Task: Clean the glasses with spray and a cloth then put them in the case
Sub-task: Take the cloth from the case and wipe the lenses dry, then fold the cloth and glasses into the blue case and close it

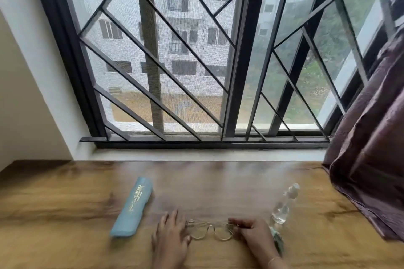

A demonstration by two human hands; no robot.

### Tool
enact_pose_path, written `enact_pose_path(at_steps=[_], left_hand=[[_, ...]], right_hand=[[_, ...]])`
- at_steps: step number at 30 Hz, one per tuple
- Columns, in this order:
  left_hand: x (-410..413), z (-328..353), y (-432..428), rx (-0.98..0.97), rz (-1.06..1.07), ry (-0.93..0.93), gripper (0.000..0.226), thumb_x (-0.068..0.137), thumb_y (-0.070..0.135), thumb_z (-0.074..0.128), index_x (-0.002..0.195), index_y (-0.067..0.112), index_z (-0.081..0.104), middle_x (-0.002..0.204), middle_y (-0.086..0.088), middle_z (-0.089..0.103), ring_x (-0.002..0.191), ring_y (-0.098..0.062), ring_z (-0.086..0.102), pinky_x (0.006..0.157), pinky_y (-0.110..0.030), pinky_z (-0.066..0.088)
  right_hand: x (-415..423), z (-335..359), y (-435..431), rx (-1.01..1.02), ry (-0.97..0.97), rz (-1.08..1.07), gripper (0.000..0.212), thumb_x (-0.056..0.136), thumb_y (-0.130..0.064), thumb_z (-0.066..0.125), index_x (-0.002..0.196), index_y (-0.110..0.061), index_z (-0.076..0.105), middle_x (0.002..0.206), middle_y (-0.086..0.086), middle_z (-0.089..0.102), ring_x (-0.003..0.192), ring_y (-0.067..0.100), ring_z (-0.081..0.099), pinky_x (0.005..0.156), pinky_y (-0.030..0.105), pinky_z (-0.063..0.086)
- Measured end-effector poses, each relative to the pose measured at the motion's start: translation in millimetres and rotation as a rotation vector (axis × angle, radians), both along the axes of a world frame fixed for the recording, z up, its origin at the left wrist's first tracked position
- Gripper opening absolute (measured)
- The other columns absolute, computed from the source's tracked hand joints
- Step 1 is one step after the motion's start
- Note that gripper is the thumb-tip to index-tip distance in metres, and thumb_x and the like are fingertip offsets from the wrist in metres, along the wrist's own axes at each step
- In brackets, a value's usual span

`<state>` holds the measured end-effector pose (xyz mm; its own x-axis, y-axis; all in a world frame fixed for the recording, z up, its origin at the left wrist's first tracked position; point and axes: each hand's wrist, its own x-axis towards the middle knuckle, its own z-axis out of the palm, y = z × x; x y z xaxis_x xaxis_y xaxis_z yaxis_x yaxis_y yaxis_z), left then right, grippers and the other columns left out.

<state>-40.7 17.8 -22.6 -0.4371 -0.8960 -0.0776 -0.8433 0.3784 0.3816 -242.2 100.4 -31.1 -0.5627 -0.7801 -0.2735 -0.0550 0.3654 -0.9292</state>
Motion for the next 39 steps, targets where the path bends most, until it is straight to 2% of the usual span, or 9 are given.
enact_pose_path(at_steps=[8, 13, 16, 22, 25, 31, 33, 36, 39], left_hand=[[1, 1, -1, -0.023, 0.022, 0.011, 0.061, 0.088, 0.042, 0.046, 0.142, 0.041, 0.019, 0.155, 0.015, -0.001, 0.143, -0.013, 0.003, 0.113, -0.033, 0.015], [14, -17, -9, -0.121, 0.092, 0.34, 0.07, 0.055, 0.037, 0.041, 0.12, 0.013, 0.053, 0.106, -0.015, 0.069, 0.093, -0.034, 0.066, 0.079, -0.03, 0.052], [26, -6, 2, -0.36, 0.248, 0.524, 0.055, 0.061, 0.031, 0.044, 0.108, 0.008, 0.063, 0.111, -0.013, 0.063, 0.101, -0.017, 0.056, 0.09, -0.01, 0.036], [38, 19, -3, -0.317, 0.602, 0.636, 0.094, 0.053, 0.048, 0.051, 0.12, -0.016, 0.032, 0.105, -0.054, 0.043, 0.093, -0.064, 0.048, 0.076, -0.06, 0.045], [34, 15, 3, -0.188, 0.671, 0.733, 0.105, 0.054, 0.043, 0.053, 0.13, -0.02, 0.02, 0.124, -0.053, 0.029, 0.114, -0.064, 0.033, 0.1, -0.054, 0.027], [38, 5, -21, -0.108, 0.675, 0.743, 0.106, 0.05, 0.033, 0.059, 0.135, -0.015, 0.018, 0.094, -0.053, 0.051, 0.076, -0.062, 0.056, 0.071, -0.06, 0.048], [47, 17, -22, -0.141, 0.606, 0.599, 0.074, 0.054, 0.027, 0.056, 0.107, -0.023, 0.046, 0.077, -0.049, 0.056, 0.06, -0.054, 0.061, 0.07, -0.051, 0.04], [44, 23, -29, 0.069, 0.636, 0.699, 0.095, 0.056, 0.027, 0.054, 0.136, -0.014, 0.025, 0.114, -0.041, 0.053, 0.1, -0.049, 0.058, 0.087, -0.049, 0.041], [14, 21, -42, 0.144, 0.577, 0.817, 0.096, 0.058, 0.015, 0.06, 0.145, 0.003, 0.02, 0.128, -0.024, 0.054, 0.103, -0.037, 0.059, 0.081, -0.035, 0.044]], right_hand=[[1, 10, 3, 0.032, -0.066, -0.006, 0.03, 0.073, 0.024, 0.057, 0.083, 0.0, 0.072, 0.052, -0.002, 0.068, 0.042, 0.0, 0.057, 0.042, 0.009, 0.043], [2, 27, -22, 0.016, 0.105, 0.023, 0.033, 0.071, 0.012, 0.068, 0.08, -0.02, 0.073, 0.083, 0.004, 0.074, 0.071, 0.001, 0.068, 0.067, 0.015, 0.053], [24, 49, -60, -0.055, 0.219, 0.13, 0.02, 0.075, -0.005, 0.072, 0.09, -0.018, 0.074, 0.087, -0.005, 0.071, 0.087, 0.006, 0.067, 0.082, 0.017, 0.052], [95, 59, -154, 0.0, 0.237, 0.451, 0.048, 0.086, -0.007, 0.057, 0.132, -0.004, 0.046, 0.135, 0.011, 0.052, 0.12, 0.016, 0.052, 0.095, 0.02, 0.04], [122, 51, -177, 0.061, 0.224, 0.552, 0.059, 0.083, 0.004, 0.045, 0.141, -0.007, 0.034, 0.144, 0.01, 0.04, 0.129, 0.015, 0.043, 0.097, 0.015, 0.036], [141, 35, -175, -0.016, 0.13, 0.592, 0.06, 0.063, 0.011, 0.028, 0.116, 0.001, 0.053, 0.088, 0.004, 0.055, 0.077, 0.013, 0.051, 0.05, 0.01, 0.036], [129, 27, -170, -0.027, 0.115, 0.54, 0.063, 0.057, 0.003, 0.031, 0.111, -0.013, 0.06, 0.087, -0.006, 0.061, 0.074, 0.007, 0.055, 0.056, 0.011, 0.044], [99, 28, -149, -0.096, 0.196, 0.437, 0.052, 0.066, 0.001, 0.052, 0.105, -0.031, 0.066, 0.098, -0.02, 0.07, 0.095, -0.004, 0.061, 0.09, 0.023, 0.05], [61, 45, -113, -0.096, 0.281, 0.284, 0.045, 0.064, -0.002, 0.058, 0.091, -0.037, 0.069, 0.088, -0.02, 0.072, 0.09, -0.008, 0.063, 0.085, 0.019, 0.051]])
